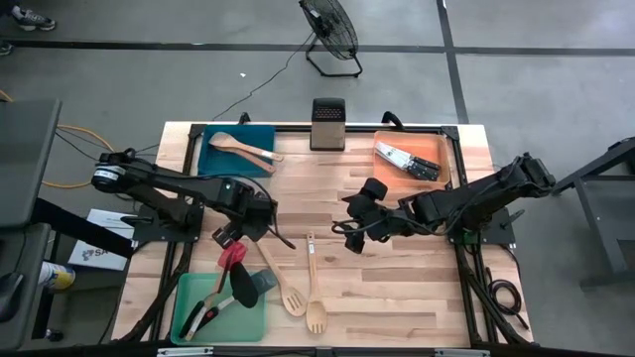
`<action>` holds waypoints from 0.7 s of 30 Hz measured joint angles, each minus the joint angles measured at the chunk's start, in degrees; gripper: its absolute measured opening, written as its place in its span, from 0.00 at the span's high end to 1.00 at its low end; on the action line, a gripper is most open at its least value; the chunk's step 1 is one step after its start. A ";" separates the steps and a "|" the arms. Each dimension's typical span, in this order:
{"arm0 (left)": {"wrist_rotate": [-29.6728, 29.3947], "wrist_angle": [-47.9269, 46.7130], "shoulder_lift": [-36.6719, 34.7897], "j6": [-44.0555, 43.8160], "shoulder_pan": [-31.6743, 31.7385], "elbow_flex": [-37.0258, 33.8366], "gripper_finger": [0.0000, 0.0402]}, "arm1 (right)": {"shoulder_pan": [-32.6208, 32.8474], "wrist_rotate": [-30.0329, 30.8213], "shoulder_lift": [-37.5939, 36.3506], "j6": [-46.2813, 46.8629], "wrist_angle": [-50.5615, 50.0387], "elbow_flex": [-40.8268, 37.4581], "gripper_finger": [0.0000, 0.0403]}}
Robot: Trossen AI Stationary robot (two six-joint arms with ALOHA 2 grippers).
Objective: Pick & Place Kitchen Items
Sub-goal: Put the brown wooden spoon into the blue bin
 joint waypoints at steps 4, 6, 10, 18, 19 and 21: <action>-0.11 5.96 -0.02 2.92 0.00 -3.20 0.38 | -0.21 0.01 0.00 -0.36 0.17 -0.01 0.26; -0.09 8.94 -0.02 5.20 0.00 -5.31 0.37 | -0.24 0.01 -0.01 -0.36 0.22 0.00 0.26; -0.18 13.41 -0.02 9.92 0.00 -8.84 0.37 | -0.22 0.00 0.00 -0.36 0.22 0.00 0.26; -0.31 19.85 -0.02 15.60 0.00 -13.32 0.39 | -0.22 0.00 -0.02 -0.36 0.22 0.00 0.26; -0.31 20.47 -0.02 16.35 0.00 -13.76 0.39 | -0.22 0.00 -0.02 -0.30 0.22 0.00 0.26; -0.29 21.66 0.26 17.35 -0.02 -14.37 0.39 | -0.22 0.00 -0.02 -0.20 0.22 -0.01 0.26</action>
